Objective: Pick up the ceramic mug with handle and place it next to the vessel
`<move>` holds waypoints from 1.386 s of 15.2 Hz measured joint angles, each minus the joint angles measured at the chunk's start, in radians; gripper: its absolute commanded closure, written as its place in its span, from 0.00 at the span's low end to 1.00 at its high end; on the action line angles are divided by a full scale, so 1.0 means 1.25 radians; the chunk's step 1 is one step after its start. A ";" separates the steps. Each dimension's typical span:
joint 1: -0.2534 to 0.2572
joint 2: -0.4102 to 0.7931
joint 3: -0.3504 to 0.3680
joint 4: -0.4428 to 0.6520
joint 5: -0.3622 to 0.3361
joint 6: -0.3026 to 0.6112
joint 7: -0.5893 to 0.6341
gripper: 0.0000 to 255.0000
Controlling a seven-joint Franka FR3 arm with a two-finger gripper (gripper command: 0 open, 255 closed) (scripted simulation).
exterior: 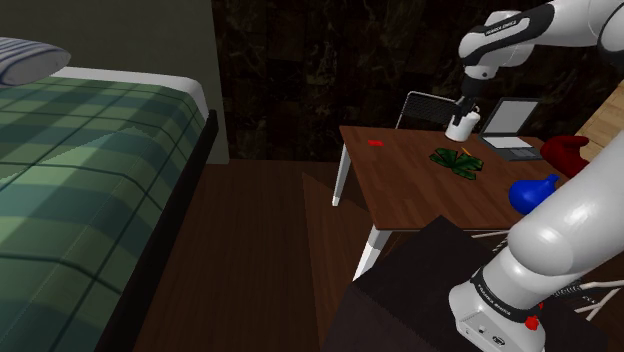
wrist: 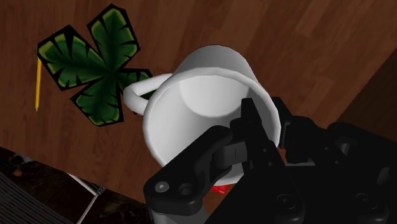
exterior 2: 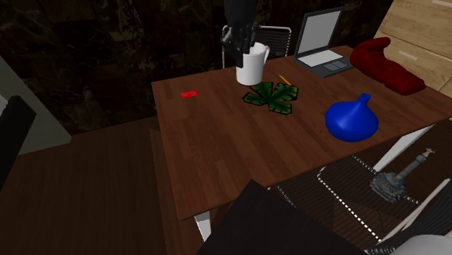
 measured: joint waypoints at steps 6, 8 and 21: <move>-0.054 -0.035 -0.056 -0.044 -0.018 0.023 -0.100 1.00; -0.072 -0.053 -0.074 -0.057 -0.027 0.023 -0.131 1.00; -0.190 -0.025 -0.210 -0.030 -0.003 0.041 -0.396 1.00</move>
